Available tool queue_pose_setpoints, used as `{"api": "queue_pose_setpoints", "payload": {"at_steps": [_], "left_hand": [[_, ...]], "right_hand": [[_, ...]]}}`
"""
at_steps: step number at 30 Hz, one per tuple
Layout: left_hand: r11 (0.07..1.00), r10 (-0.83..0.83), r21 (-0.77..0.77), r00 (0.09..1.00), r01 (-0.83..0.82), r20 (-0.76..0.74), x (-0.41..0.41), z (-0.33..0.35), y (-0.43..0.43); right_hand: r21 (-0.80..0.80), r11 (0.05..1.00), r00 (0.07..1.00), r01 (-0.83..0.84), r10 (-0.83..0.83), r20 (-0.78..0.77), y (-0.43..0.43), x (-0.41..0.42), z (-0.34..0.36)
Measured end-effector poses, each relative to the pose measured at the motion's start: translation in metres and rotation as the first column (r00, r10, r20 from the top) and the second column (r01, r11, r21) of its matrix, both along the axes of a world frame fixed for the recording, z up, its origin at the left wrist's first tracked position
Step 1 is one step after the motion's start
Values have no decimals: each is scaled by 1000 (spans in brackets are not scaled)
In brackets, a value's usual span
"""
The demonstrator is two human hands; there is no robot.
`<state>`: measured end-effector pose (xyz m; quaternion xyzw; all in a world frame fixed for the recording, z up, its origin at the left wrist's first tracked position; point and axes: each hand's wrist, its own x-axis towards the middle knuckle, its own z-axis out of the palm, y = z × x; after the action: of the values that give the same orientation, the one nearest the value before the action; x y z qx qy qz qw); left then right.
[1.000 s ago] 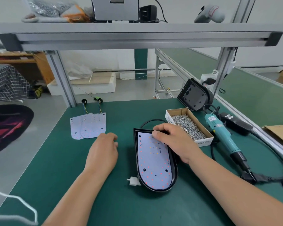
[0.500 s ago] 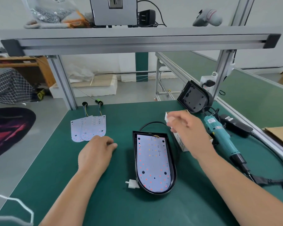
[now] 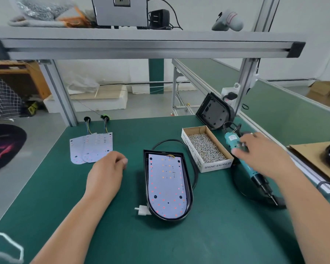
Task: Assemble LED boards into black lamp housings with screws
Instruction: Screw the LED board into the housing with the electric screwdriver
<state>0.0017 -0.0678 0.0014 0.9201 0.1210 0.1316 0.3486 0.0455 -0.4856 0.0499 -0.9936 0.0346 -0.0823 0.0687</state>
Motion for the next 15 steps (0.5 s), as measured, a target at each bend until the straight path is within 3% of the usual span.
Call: {"api": "queue_pose_setpoints", "payload": {"at_steps": [2, 7, 12, 15], "left_hand": [[977, -51, -204, 995, 67, 83, -1, 5, -6], [841, -75, -513, 977, 170, 201, -6, 14, -13], [798, -63, -553, 945, 241, 321, -13, 26, -17], [784, -104, -529, 908, 326, 405, -25, 38, -29]], "right_hand": [[1, 1000, 998, 8, -8, -64, -8, -7, -12], [287, 958, 986, -17, 65, -156, -19, -9, -20], [399, 916, 988, 38, 25, -152, -22, -4, -25], [642, 762, 995, 80, -17, -103, -24, -7, -23]]}}
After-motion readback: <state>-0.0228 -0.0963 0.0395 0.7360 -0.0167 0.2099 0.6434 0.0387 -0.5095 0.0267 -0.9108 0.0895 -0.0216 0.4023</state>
